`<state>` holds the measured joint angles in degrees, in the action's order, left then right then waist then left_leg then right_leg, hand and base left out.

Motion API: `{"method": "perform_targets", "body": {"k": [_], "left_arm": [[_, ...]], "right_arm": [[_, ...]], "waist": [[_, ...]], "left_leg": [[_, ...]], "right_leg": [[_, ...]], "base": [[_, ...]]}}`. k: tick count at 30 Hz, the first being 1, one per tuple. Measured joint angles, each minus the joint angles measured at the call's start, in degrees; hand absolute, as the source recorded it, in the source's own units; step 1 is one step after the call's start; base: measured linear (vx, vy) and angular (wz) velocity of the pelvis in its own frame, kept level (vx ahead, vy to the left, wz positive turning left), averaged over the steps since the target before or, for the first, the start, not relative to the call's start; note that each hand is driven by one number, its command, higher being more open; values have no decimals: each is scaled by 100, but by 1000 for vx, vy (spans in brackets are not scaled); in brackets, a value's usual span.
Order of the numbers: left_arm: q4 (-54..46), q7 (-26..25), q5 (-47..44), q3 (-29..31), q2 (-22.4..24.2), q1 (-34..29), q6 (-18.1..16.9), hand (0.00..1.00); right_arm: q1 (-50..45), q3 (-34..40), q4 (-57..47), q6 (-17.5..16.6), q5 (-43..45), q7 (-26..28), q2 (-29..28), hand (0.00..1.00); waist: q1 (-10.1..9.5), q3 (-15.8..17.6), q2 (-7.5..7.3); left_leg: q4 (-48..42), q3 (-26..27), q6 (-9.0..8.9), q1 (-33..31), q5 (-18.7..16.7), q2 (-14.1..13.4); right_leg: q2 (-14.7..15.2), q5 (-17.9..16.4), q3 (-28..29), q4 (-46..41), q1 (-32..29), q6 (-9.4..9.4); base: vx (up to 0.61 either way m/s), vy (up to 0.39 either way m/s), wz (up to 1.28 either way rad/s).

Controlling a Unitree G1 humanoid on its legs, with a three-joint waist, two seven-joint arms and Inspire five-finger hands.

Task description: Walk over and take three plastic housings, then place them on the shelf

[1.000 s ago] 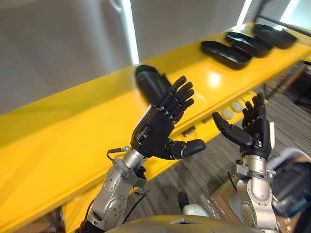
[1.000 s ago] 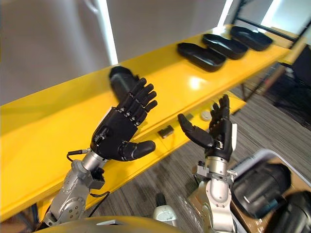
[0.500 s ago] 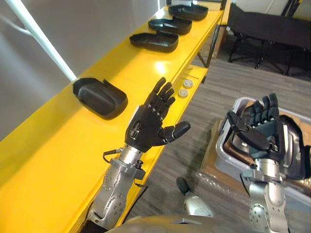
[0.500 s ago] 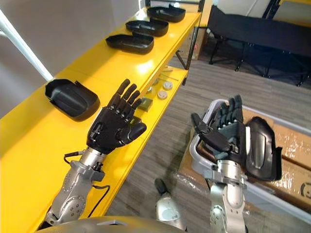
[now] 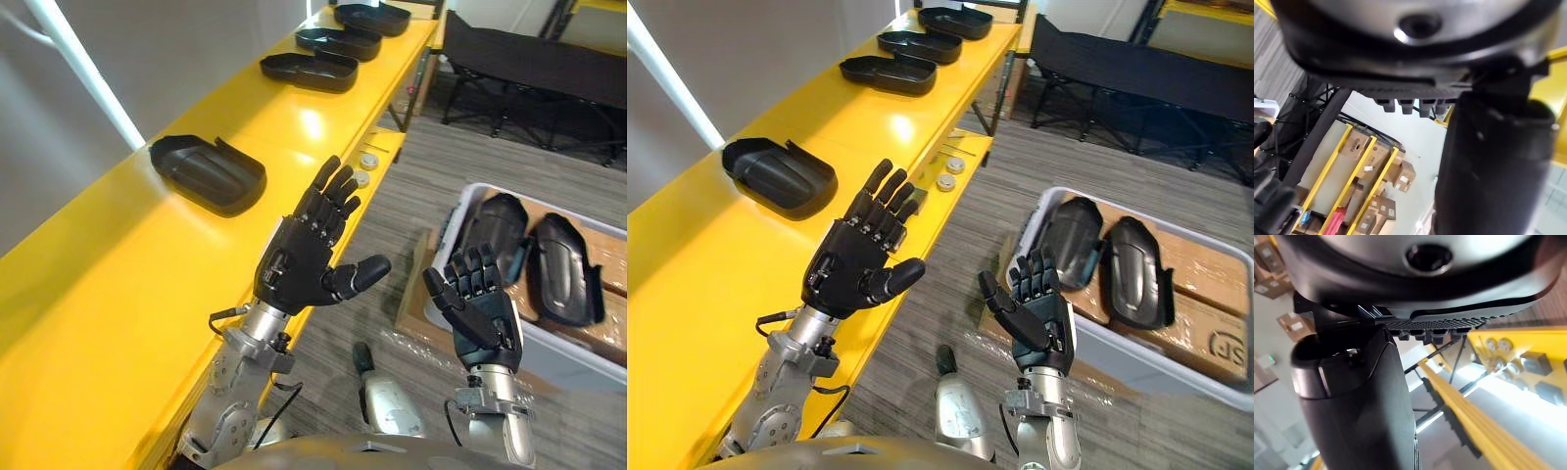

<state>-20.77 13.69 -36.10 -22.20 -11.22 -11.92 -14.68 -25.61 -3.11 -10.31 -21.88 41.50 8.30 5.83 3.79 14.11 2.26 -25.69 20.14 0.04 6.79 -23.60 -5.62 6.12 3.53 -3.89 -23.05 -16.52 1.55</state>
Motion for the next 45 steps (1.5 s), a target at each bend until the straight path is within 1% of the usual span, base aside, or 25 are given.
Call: {"method": "perform_targets", "body": {"k": [1, 2, 3, 5, 6, 8, 9, 10, 11, 12, 13, 15, 16, 17, 19, 20, 21, 23, 26, 30, 33, 36, 39, 40, 45], "left_arm": [[2, 0, 1, 158, -2, -5, 107, 100], [9, 1, 1, 312, -6, -29, 144, 100], [10, 1, 0, 365, -6, -34, 144, 100], [22, 0, -82, 524, 3, -29, 116, 100], [28, 4, -222, 537, 5, -36, 115, 100], [73, 10, -545, 638, 33, -155, 119, 100], [152, 10, -708, 733, 68, -249, 143, 100], [276, 9, -838, 765, 213, -315, 267, 100], [298, 9, -882, 759, 284, -356, 340, 100], [296, 29, -880, 697, 465, -462, 395, 100], [284, 59, -886, 629, 578, -516, 416, 100], [284, 82, -967, 623, 603, -553, 588, 100], [288, 145, -1096, 576, 601, -617, 654, 100], [287, 192, -1111, 556, 597, -613, 652, 100], [288, 350, -1116, 488, 565, -629, 649, 100], [289, 404, -1123, 467, 543, -655, 648, 100], [308, 414, -1126, 450, 484, -655, 646, 100], [339, 485, -1124, 400, 419, -590, 623, 100], [523, 593, -1118, 410, 290, -544, 622, 100], [547, 619, -1032, 403, 69, -467, 621, 100], [563, 490, -801, 462, -48, -235, 616, 100], [564, 249, -205, 659, -114, 19, 608, 100], [582, 100, 253, 772, -124, 54, 627, 100], [683, 75, 308, 821, -138, 63, 628, 100], [1550, 24, 315, 811, -243, 280, 632, 100]], "right_arm": [[649, -181, 372, -100, -23, -25, 157, 100], [1409, -527, 881, -169, -85, -231, 324, 100], [1775, -728, 1148, -191, -166, -402, 375, 100], [2521, -1235, 1687, -180, -675, -891, 320, 100], [2557, -1296, 1685, -167, -828, -977, 269, 100], [2537, -1442, 1679, -28, -1312, -1089, 163, 100], [2398, -1425, 1672, 139, -1460, -1095, 101, 100], [2156, -1275, 1649, 319, -1458, -1091, 147, 100], [1980, -1135, 1589, 393, -1457, -1072, 171, 100], [1609, -798, 1491, 481, -1423, -1016, 221, 100], [1343, -432, 1438, 505, -1423, -920, 333, 100], [1022, 76, 1341, 493, -1424, -886, 489, 100], [778, 393, 1192, 449, -1410, -887, 570, 100], [721, 514, 1161, 377, -1403, -887, 573, 100], [715, 662, 1154, 234, -1402, -888, 582, 100], [709, 651, 1136, 231, -1408, -897, 594, 100], [687, 607, 1110, 230, -1408, -923, 547, 100], [655, 477, 852, 139, -1580, -1168, 553, 100], [854, 328, 728, 138, -2101, -1742, 516, 100], [1300, 596, 735, 138, -2080, -2464, 517, 100], [1801, 1220, 978, 142, -2080, -3082, 523, 100], [2407, 1883, 1340, 210, -2028, -3609, 693, 100], [2762, 2001, 1638, 385, -1940, -3888, 1183, 100], [2929, 2011, 1803, 482, -1797, -3944, 1372, 100], [4065, 1991, 3150, 776, -1468, -3905, 2174, 100]], "waist": [[-68, -3, 60], [-162, 9, 113], [-226, 6, 127], [-552, -3, 119], [-615, -7, 109], [-705, -15, 32], [-694, -10, 2], [-644, -55, 86], [-590, -81, 118], [-462, -109, 127], [-315, -124, 106], [-134, -112, 82], [-91, -102, 64], [-96, -101, 62], [-123, -109, 77], [-140, -157, 148], [-145, -229, 113], [-188, -291, 102], [-315, -271, -2], [-358, -166, -191], [-363, 6, -371], [-388, 415, -571], [-394, 673, -540], [-420, 734, -516], [-591, 835, -471]], "left_leg": [[14, 159, -5, -59, 96, -106], [-23, 253, -59, -111, 161, -256], [-89, 293, -94, -181, 181, -349], [-516, 277, -206, -718, 242, -754], [-614, 242, -253, -871, 268, -839], [-867, 188, -419, -1191, 357, -1060], [-935, 165, -621, -1258, 437, -1236], [-688, 103, -878, -1158, 624, -1433], [-495, 65, -954, -1066, 729, -1507], [-152, 3, -930, -914, 972, -1576], [-90, -37, -698, -926, 1285, -1624], [-338, -273, -430, -1026, 1646, -1682], [-251, -577, -753, -1001, 1233, -1528], [-183, -691, -790, -1015, 1079, -1369], [207, -905, -605, -1061, 914, -845], [288, -844, -511, -1048, 861, -730], [311, -940, -543, -1004, 873, -659], [596, -956, -588, -1016, 906, -427], [690, -799, -510, -1033, 996, -170], [472, -798, -459, -1257, 964, -132], [65, -843, -514, -1655, 821, -316], [-137, -922, -572, -1977, 742, -417], [-287, -964, -597, -2187, 796, -515], [-316, -984, -608, -2229, 802, -547], [-318, -1089, -608, -2411, 815, -556]], "right_leg": [[345, -486, -560, -996, -119, 323], [713, -792, -897, -1635, -93, 529], [902, -930, -974, -1853, -44, 534], [1532, -1187, -944, -1946, 267, 346], [1659, -1185, -864, -1849, 324, 318], [1880, -947, -637, -984, 575, 11], [1683, -939, -536, -423, 783, -644], [1413, -1046, -623, -261, 843, -1027], [1289, -1080, -685, -157, 895, -1173], [1083, -1127, -723, 104, 985, -1243], [931, -1124, -669, 354, 998, -1239], [773, -1070, -477, 629, 1061, -1150], [746, -1026, -313, 772, 1097, -1083], [722, -1004, -218, 837, 1101, -1060], [632, -876, -6, 934, 1098, -1036], [563, -849, 11, 935, 1104, -1050], [570, -803, 24, 964, 1101, -1094], [717, -386, -43, 1389, 1065, -1179], [933, 71, -93, 1868, 1095, -1240], [968, 255, -204, 2055, 1052, -1209], [805, 377, -230, 2282, 981, -1153], [662, 474, -198, 2437, 774, -990], [565, 544, -180, 2443, 628, -939], [531, 609, -184, 2444, 606, -1021], [495, 693, -247, 2548, 533, -1039]], "base": [[-200, -90, -57], [-157, -104, -57], [-69, -152, -54], [-53, -267, -29], [-39, -369, -14], [-19, -389, -31], [-9, -485, -68], [-2, -484, -70], [49, -462, -63], [95, -436, -55], [125, -478, -62], [98, -303, -79], [76, -107, -83], [71, -58, -77], [23, -3, -83], [17, 21, -71], [4, 39, -41], [-32, 113, -21], [-90, 147, -23], [-120, 60, -5], [-125, -30, -9], [-163, -63, -13], [-92, -56, -8], [-23, -48, -4], [7, -35, 7]]}}
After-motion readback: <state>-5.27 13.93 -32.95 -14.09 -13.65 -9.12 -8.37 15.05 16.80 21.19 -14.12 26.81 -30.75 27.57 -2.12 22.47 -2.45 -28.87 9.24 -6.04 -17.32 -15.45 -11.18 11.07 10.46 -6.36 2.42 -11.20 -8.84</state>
